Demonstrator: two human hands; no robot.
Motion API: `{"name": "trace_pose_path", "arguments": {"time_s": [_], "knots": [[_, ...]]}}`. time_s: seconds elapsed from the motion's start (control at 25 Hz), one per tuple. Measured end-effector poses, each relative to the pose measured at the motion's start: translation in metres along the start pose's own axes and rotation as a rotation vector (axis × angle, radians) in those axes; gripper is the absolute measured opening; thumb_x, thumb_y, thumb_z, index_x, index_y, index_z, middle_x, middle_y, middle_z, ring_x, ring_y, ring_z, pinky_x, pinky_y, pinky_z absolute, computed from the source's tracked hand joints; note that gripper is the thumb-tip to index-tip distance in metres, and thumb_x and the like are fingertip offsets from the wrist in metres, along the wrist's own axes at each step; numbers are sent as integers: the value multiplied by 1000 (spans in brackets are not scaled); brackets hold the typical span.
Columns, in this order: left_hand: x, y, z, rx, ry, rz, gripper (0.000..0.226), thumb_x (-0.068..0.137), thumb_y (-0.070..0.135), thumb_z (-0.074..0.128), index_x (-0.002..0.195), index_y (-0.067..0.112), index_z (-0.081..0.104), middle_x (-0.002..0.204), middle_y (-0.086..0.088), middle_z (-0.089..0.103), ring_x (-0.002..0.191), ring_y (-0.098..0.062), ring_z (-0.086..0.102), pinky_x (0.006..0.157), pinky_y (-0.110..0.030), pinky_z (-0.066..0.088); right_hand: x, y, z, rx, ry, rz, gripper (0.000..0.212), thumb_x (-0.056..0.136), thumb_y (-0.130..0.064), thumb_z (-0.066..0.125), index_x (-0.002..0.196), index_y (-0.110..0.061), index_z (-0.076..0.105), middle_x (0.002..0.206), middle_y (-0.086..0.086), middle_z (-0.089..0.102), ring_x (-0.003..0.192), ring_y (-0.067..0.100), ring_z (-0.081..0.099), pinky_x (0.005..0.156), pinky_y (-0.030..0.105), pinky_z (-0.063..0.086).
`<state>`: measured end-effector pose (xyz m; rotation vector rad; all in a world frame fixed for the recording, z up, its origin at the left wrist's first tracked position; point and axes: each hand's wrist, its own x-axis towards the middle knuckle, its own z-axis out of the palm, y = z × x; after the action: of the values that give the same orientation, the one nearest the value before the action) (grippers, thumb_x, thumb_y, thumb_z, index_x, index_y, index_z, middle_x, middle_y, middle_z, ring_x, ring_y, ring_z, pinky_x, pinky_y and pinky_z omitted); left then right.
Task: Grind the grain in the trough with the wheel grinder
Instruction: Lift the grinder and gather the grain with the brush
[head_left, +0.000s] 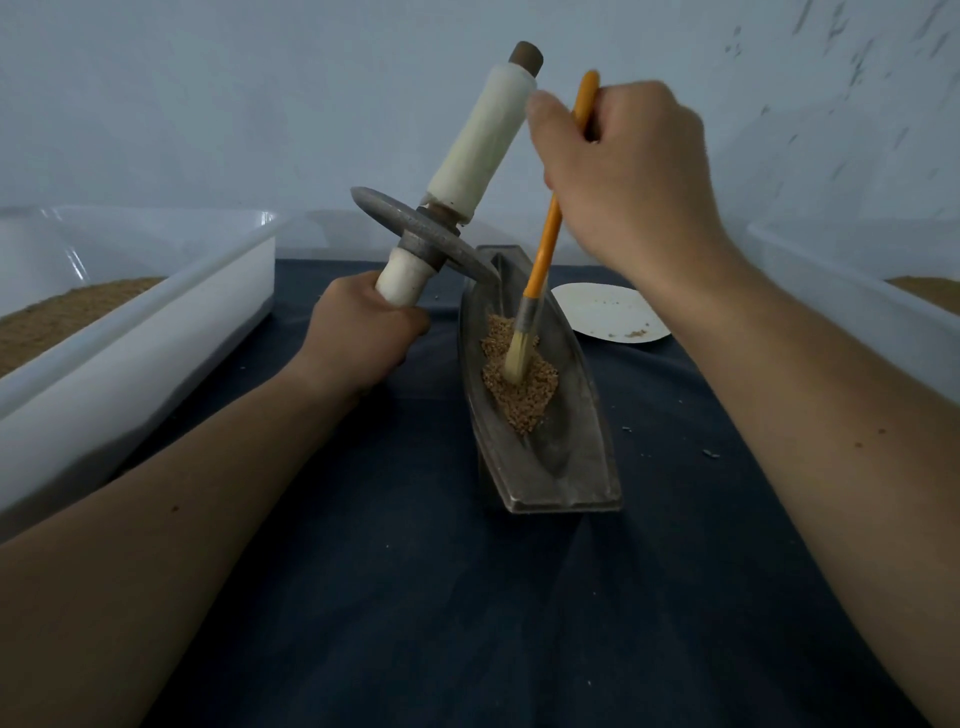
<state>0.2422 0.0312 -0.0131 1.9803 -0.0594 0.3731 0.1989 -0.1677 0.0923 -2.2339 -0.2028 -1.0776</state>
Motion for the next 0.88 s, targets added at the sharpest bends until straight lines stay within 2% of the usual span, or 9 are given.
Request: {"name": "trace_pose_path", "arguments": {"time_s": [0.12, 0.2, 0.32, 0.48, 0.6, 0.72, 0.8, 0.88], "knots": [[0, 0, 1, -1, 1, 1, 14, 75, 17, 71, 86, 15, 62, 60, -2, 57, 46, -12, 54, 44, -27, 44, 5, 5, -1, 17, 141, -53, 53, 100, -50, 47, 77, -5, 64, 71, 10, 69, 62, 20, 64, 58, 32, 50], [1, -1, 1, -12, 1, 2, 15, 74, 16, 71, 86, 13, 62, 59, -2, 57, 47, -13, 53, 46, -28, 45, 1, 8, 4, -18, 160, -91, 51, 101, -52, 46, 76, -10, 60, 66, 8, 62, 59, 20, 58, 56, 31, 48], [2, -2, 0, -11, -3, 1, 15, 75, 17, 72, 86, 17, 63, 62, -2, 59, 47, -11, 55, 48, -28, 46, -7, 17, 14, -53, 97, -146, 46, 102, -52, 48, 83, -13, 61, 63, 1, 60, 56, 16, 58, 60, 37, 53], [3, -3, 1, -23, 2, -1, 15, 74, 18, 72, 87, 17, 64, 63, -2, 60, 48, -12, 56, 49, -29, 48, -11, 30, 22, -88, 34, -248, 36, 103, -48, 51, 87, -18, 60, 63, -6, 58, 55, 10, 58, 58, 34, 53], [3, -3, 0, -16, -7, 0, 16, 75, 18, 73, 88, 19, 63, 66, -3, 62, 50, -11, 58, 50, -28, 48, -17, 38, 27, -100, -102, -301, 32, 104, -44, 52, 92, -16, 62, 67, -5, 59, 59, 10, 58, 62, 35, 54], [3, -2, 0, -4, -13, -2, 16, 77, 17, 73, 89, 18, 63, 69, -4, 62, 52, -13, 59, 51, -29, 49, -20, 39, 29, -106, -200, -329, 33, 105, -39, 50, 83, -16, 59, 62, -3, 54, 56, 12, 55, 60, 38, 52], [2, -1, 0, -8, -4, -1, 15, 76, 15, 72, 88, 13, 63, 66, -4, 61, 50, -14, 56, 49, -30, 48, -17, 33, 27, -74, -166, -337, 37, 105, -37, 47, 72, -20, 50, 55, -5, 46, 49, 11, 49, 53, 34, 45], [1, 0, 1, -4, -2, -5, 15, 76, 15, 72, 88, 12, 63, 63, -4, 59, 48, -13, 55, 46, -28, 47, -13, 28, 25, -43, -87, -336, 38, 104, -39, 45, 70, -22, 48, 53, -8, 44, 46, 10, 46, 50, 28, 39]]}}
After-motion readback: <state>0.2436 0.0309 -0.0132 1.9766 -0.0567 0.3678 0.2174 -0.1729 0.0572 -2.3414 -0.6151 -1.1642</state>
